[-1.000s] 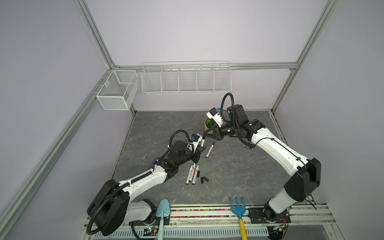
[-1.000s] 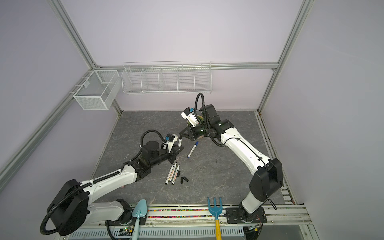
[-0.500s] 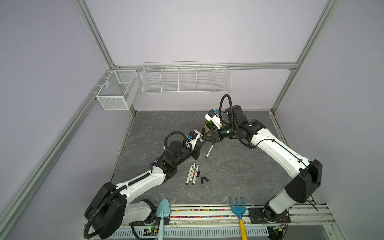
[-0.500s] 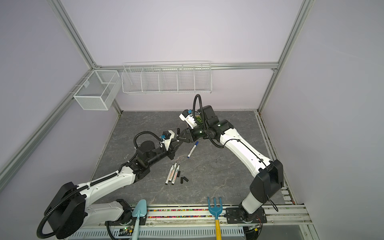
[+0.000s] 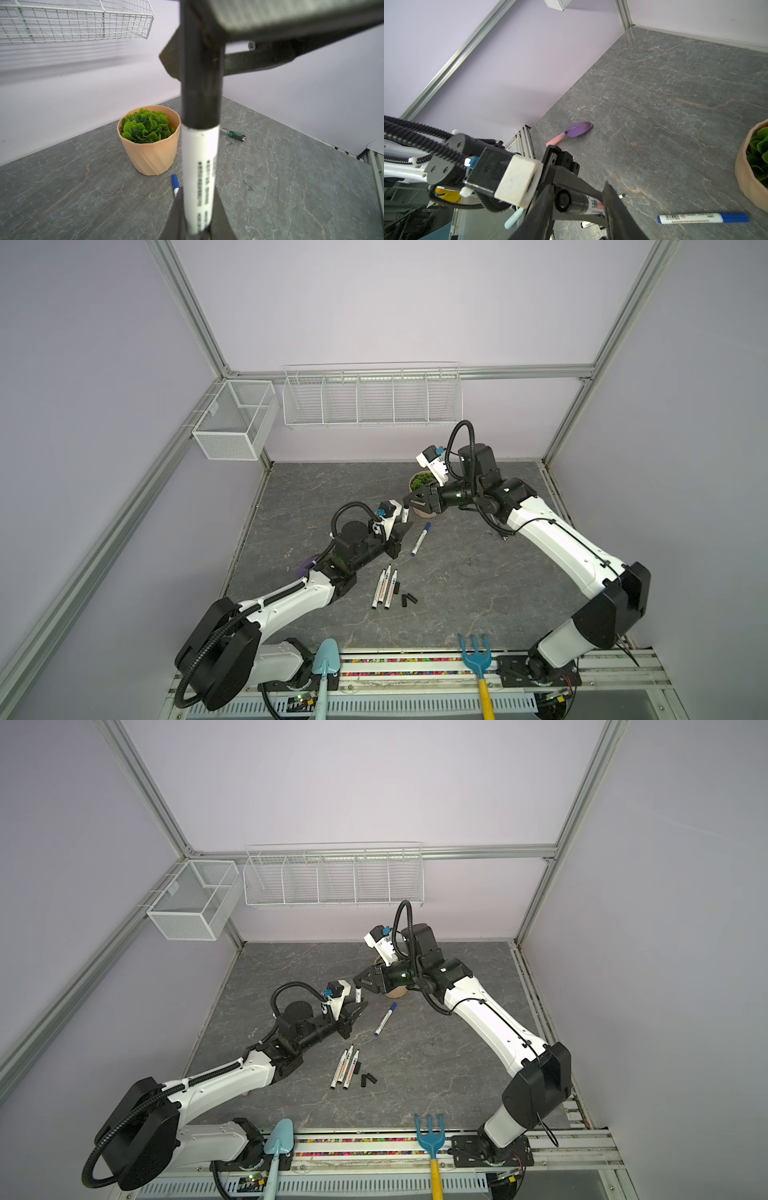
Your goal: Insert the pens into the pen caps
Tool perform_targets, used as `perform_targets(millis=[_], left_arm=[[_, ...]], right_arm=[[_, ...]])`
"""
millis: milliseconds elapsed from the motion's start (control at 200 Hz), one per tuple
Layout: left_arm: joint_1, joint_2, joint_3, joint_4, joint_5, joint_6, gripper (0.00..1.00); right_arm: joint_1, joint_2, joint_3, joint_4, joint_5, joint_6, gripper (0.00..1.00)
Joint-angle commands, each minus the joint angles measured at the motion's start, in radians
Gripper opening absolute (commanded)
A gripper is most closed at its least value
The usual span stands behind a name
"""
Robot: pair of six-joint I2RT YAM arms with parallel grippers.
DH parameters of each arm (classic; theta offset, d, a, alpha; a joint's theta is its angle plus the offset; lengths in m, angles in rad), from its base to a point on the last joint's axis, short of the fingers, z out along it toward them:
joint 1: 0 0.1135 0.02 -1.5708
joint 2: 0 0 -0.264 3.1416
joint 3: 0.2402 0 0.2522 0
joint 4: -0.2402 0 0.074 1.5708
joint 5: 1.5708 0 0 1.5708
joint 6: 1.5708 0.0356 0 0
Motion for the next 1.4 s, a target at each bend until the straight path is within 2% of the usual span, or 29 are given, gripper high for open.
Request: perform_targets(millis=[0, 355, 495, 600, 730, 790, 1075, 1245, 1395], left_arm=[[-0.008, 0.013, 0.009, 0.037, 0.018, -0.009, 0.00], [-0.013, -0.009, 0.031, 0.031, 0.023, -0.035, 0.00], [-0.014, -0.024, 0.052, 0.037, 0.026, -0.051, 0.00], [-0.014, -0.030, 0.073, 0.056, 0.030, -0.069, 0.00], [-0.013, -0.032, 0.121, 0.098, 0.031, -0.083, 0.00], [-0.013, -0.024, 0.135, 0.156, 0.023, -0.090, 0.00], [0.003, 0.058, 0.262, 0.269, -0.077, -0.053, 0.00], [0.045, 0.087, 0.319, 0.297, -0.061, -0.064, 0.00], [0.047, 0.082, 0.315, 0.285, -0.043, -0.063, 0.00]], right_arm=[[-0.005, -0.006, -0.001, 0.060, -0.016, 0.027, 0.40], [0.000, 0.045, -0.015, 0.078, -0.044, 0.057, 0.26], [-0.003, 0.049, -0.052, 0.086, -0.043, 0.079, 0.15], [-0.010, 0.073, -0.055, 0.063, -0.067, 0.101, 0.11], [-0.018, 0.121, -0.040, -0.006, -0.110, 0.102, 0.11], [-0.019, 0.157, -0.011, -0.096, -0.110, 0.079, 0.10], [-0.009, 0.300, 0.010, -0.355, -0.132, -0.011, 0.07], [-0.017, 0.305, -0.032, -0.386, -0.086, -0.045, 0.07], [-0.083, 0.281, -0.065, -0.331, -0.117, 0.007, 0.07]])
